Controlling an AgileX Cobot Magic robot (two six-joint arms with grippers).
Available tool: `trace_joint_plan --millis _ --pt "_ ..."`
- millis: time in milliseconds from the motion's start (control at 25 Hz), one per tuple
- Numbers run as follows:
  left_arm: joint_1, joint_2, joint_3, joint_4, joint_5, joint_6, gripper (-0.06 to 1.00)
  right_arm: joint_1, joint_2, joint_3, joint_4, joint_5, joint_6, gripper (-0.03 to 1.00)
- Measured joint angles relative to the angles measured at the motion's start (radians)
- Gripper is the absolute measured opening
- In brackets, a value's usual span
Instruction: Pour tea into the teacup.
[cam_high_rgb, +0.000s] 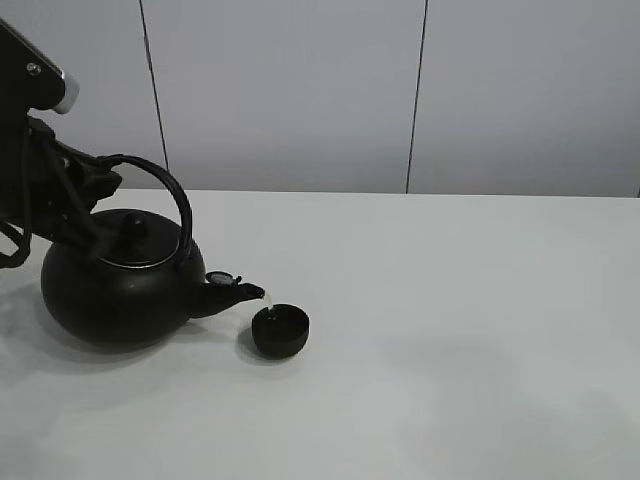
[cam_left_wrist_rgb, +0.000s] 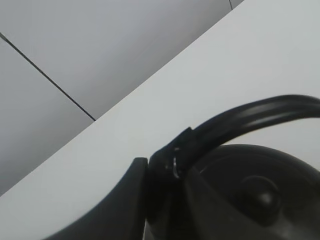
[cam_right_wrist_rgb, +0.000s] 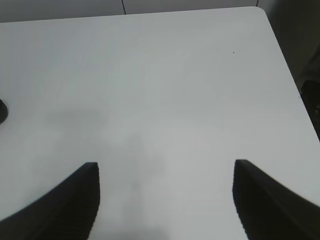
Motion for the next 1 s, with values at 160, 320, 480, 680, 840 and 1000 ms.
trace_joint_plan --millis 160,320,480,680,840,1000 --pt "0.000 0.000 0.000 0.000 0.000 -0.143 0.12 0.000 0.000 0.000 0.000 0.000 0.000 0.51" --pt "0.000 0.000 0.032 0.001 -0.063 -0.310 0.12 0.000 0.000 0.000 0.000 0.000 0.000 0.51" --pt "0.017 0.000 0.090 0.008 -0.143 -0.399 0.12 0.000 0.000 0.000 0.000 0.000 0.000 0.51" --pt "0.045 0.000 0.159 0.001 -0.210 -0.420 0.12 0.000 0.000 0.000 0.000 0.000 0.000 0.51" --pt "0.078 0.000 0.194 0.003 -0.250 -0.420 0.12 0.000 0.000 0.000 0.000 0.000 0.000 0.51" --pt "0.085 0.008 0.207 0.014 -0.303 -0.420 0.12 0.000 0.000 0.000 0.000 0.000 0.000 0.51"
